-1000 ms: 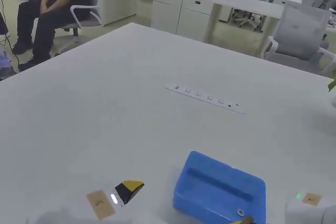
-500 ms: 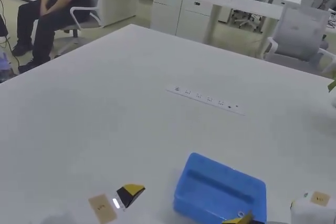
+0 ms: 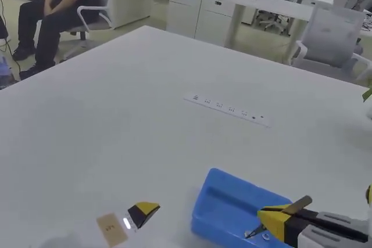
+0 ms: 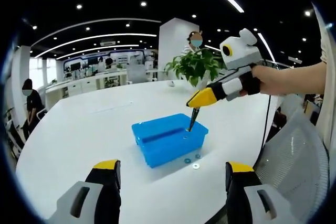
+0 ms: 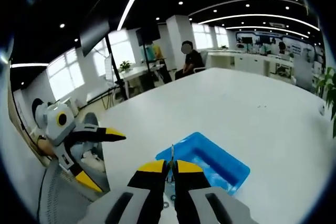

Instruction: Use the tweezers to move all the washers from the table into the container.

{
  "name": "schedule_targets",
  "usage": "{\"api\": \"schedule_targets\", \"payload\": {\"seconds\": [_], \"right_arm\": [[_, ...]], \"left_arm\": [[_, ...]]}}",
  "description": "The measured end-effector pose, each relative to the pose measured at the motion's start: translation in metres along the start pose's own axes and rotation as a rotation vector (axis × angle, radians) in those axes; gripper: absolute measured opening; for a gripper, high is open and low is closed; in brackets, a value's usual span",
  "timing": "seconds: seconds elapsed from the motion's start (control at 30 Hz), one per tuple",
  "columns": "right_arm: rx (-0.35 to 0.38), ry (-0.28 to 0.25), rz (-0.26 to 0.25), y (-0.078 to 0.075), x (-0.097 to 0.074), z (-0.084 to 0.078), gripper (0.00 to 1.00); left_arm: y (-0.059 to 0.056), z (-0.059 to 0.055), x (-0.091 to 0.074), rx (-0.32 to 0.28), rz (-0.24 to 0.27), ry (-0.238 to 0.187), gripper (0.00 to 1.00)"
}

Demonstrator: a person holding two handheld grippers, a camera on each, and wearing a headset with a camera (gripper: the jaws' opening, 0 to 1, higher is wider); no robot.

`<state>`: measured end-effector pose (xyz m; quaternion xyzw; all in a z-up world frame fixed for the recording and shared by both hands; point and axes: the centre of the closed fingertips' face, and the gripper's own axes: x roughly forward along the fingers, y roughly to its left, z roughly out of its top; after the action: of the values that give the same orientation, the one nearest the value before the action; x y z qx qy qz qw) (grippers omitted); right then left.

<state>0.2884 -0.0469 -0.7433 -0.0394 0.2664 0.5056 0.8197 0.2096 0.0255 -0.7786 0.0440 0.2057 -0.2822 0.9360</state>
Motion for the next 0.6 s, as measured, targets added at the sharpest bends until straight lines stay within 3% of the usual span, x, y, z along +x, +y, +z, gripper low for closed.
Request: {"api": "schedule_targets", "payload": {"seconds": [0.27, 0.6], "right_arm": [[0.002, -0.015, -0.042, -0.017, 0.003, 0.01, 0.02], [0.007, 0.062, -0.084, -0.04, 0.024, -0.006, 0.02]], "left_arm": [[0.0, -0.001, 0.0, 0.002, 0.002, 0.004, 0.83], [0.0, -0.003, 0.001, 0.004, 0.003, 0.01, 0.83]]}}
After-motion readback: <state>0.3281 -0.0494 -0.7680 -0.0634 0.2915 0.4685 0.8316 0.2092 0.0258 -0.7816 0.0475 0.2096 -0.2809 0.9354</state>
